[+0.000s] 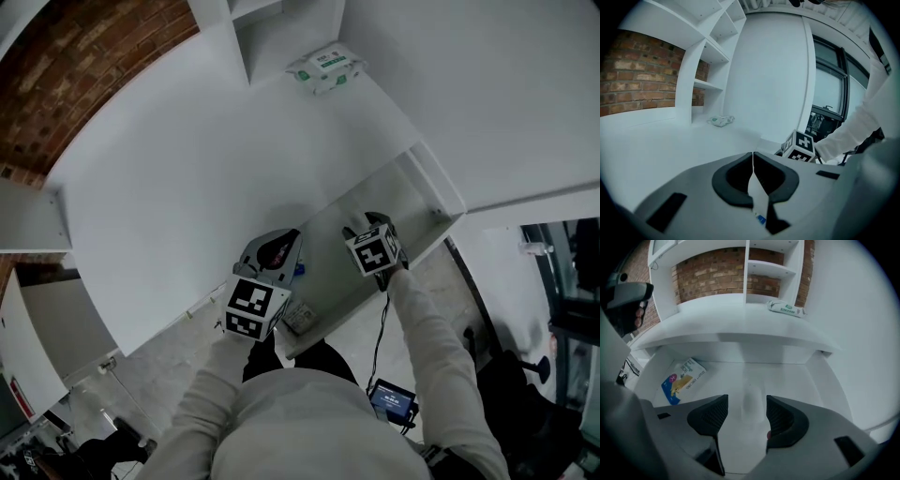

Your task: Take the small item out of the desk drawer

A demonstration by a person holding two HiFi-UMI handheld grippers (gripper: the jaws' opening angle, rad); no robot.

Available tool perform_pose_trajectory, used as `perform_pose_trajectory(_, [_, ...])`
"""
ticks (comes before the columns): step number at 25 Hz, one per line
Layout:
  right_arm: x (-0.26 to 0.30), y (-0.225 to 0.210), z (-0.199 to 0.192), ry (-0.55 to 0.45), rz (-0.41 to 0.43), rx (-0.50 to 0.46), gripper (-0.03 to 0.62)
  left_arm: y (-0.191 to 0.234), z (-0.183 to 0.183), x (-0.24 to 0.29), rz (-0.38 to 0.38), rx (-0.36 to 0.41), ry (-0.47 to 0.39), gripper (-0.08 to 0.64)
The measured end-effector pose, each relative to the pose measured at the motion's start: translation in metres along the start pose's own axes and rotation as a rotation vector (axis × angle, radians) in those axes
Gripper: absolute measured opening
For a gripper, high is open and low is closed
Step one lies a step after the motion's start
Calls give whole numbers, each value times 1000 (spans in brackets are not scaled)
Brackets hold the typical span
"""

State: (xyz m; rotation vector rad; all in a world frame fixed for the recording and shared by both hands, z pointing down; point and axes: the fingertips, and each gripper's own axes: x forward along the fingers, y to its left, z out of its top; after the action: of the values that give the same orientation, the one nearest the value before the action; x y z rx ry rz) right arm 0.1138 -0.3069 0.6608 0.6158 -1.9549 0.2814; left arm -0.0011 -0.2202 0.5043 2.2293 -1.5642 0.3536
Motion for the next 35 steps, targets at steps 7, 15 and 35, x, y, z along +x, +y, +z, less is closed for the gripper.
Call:
perform_pose_trajectory(7, [33, 2, -5, 85, 8, -40, 282, 18, -10, -11, 75, -53, 11, 21])
perform_pose_trajectory(15, [47, -9, -9, 140, -42, -71, 237, 33, -16, -22, 116, -75, 6, 21])
perform_pose_trajectory(35, [-41, 26, 14, -95, -8, 135, 202, 24, -8, -32, 55, -14, -19, 21])
